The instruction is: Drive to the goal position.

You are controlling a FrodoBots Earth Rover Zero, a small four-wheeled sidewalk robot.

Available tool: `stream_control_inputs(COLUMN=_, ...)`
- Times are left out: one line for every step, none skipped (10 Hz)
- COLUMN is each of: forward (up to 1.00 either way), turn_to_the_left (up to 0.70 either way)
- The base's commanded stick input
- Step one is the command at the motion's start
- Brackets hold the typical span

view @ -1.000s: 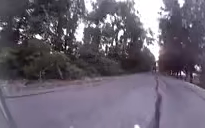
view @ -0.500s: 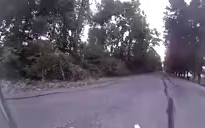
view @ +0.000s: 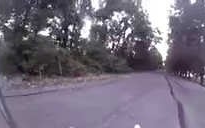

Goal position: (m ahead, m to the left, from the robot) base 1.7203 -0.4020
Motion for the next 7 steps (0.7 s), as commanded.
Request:
stream_control_inputs(forward=0.70, turn_to_the_left=-0.18)
stream_control_inputs(forward=0.70, turn_to_the_left=-0.13)
stream_control_inputs(forward=0.70, turn_to_the_left=-0.09)
stream_control_inputs(forward=0.70, turn_to_the_left=-0.04)
stream_control_inputs(forward=0.70, turn_to_the_left=-0.01)
stream_control_inputs(forward=0.70, turn_to_the_left=-0.07)
stream_control_inputs(forward=0.70, turn_to_the_left=-0.14)
